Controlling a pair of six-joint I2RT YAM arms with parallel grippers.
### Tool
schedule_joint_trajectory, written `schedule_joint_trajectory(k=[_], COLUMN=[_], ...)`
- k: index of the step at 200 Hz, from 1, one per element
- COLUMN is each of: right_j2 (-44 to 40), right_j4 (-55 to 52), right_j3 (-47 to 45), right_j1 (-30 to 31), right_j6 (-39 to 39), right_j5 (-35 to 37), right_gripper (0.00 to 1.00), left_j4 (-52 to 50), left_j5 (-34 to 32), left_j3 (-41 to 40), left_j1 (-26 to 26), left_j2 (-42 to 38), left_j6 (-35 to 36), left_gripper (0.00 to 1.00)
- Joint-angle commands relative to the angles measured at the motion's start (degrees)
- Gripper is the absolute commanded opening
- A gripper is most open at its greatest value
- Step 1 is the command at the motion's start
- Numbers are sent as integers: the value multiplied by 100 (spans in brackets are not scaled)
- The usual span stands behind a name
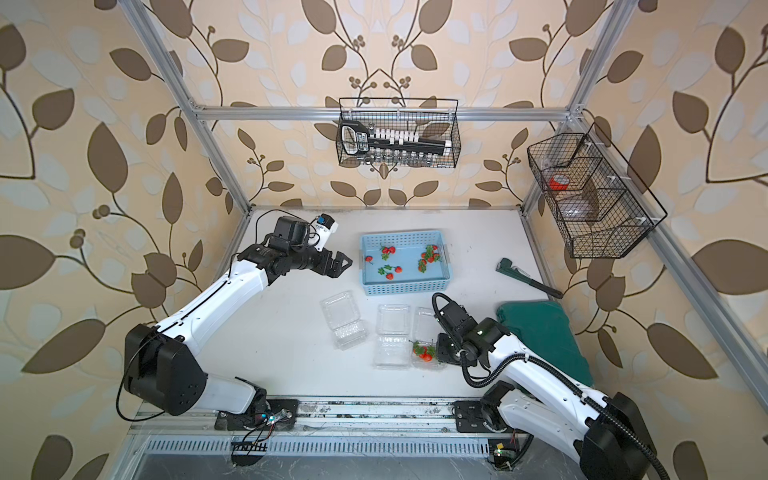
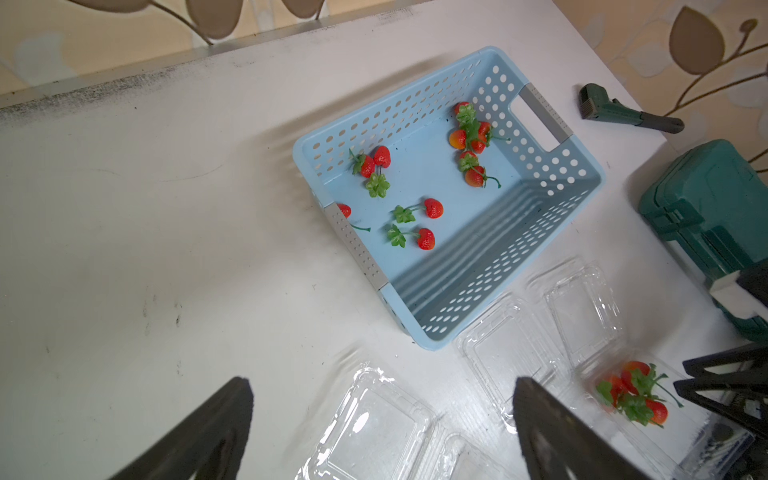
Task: Pack strawberries into containers
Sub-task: Pick up the packing box from the center of the board.
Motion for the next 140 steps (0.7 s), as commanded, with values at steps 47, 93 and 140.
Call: schedule_joint_trajectory(k=[47,93,140], right_j2=[60,33,-93], right_j4=[324,330,432], right_j3=[-310,-221,-178], right_j1=[-21,-17,-17], right_j6=[244,264,250], right_j5=[-198,-35,168], right_gripper=[23,7,3], left_j4=[53,39,46], left_j5=[164,183,227], left_j3=[89,93,106], left_j1=[-68,-70,-103], left_j2=[-4,31,31], left_j6=[-4,-5,-39], left_gripper=[99,99,99])
